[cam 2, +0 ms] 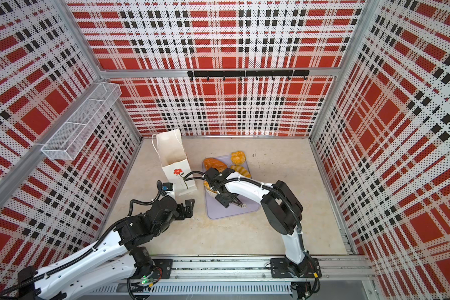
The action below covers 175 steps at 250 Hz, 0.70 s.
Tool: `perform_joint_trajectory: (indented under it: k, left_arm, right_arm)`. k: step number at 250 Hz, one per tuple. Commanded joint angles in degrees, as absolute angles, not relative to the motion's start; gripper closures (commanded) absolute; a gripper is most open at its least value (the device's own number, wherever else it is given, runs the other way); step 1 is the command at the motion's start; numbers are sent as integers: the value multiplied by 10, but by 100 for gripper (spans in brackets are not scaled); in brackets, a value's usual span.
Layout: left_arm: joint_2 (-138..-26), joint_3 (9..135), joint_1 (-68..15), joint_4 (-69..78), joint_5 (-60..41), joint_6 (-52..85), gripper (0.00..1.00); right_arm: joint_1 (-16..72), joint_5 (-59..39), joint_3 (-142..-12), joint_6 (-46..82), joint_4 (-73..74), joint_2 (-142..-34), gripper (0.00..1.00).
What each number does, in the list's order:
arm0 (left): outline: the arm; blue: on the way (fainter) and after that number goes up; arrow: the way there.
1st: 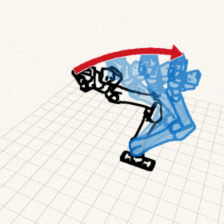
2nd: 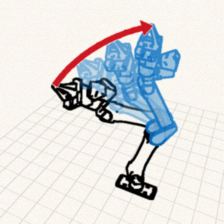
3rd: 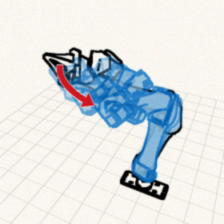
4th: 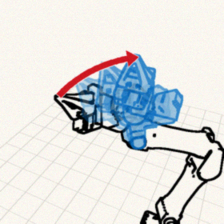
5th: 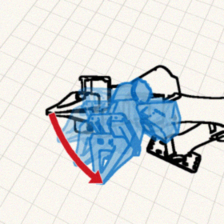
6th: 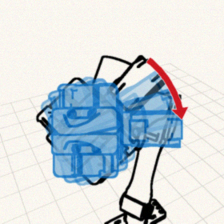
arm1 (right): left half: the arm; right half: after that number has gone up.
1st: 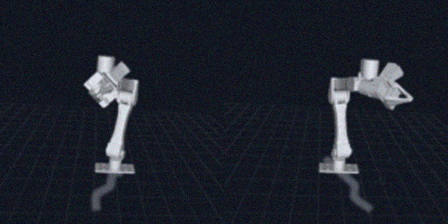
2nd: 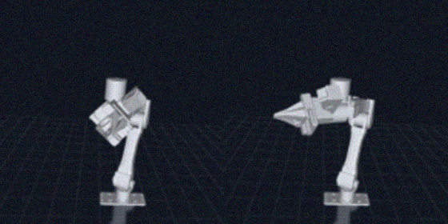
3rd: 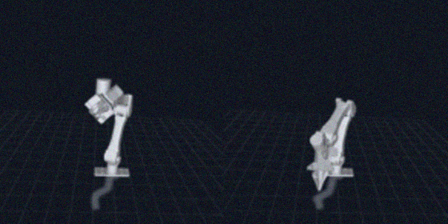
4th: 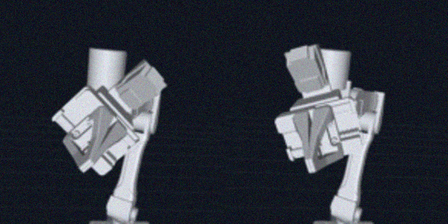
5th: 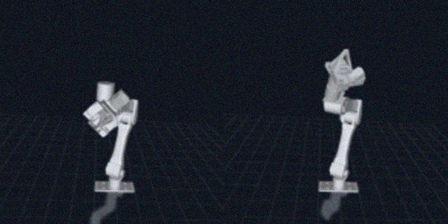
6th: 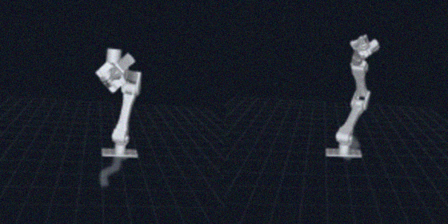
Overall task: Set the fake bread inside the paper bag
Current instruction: 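Lower the tongs around the glazed twisted pastry with the right gripper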
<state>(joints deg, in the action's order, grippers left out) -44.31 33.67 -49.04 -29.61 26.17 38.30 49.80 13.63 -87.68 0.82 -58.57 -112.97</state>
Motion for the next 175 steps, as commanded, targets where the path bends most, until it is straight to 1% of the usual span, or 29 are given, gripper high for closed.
perform_joint_trajectory:
  k: [1, 25, 127, 175]
  left_arm:
    - [-442, 333, -486, -299, 265, 387, 1]
    - [-440, 335, -486, -303, 265, 386, 1]
    - [-426, 337, -490, -308, 265, 391, 1]
    - [-414, 340, -500, -315, 276, 396, 1]
  right_arm:
    - [502, 140, -902, 1, -585, -1140, 45]
    - [501, 138, -903, 1, -587, -1140, 48]
    - [501, 120, -860, 9, -561, -1096, 67]
    - [500, 115, -837, 20, -549, -1068, 70]
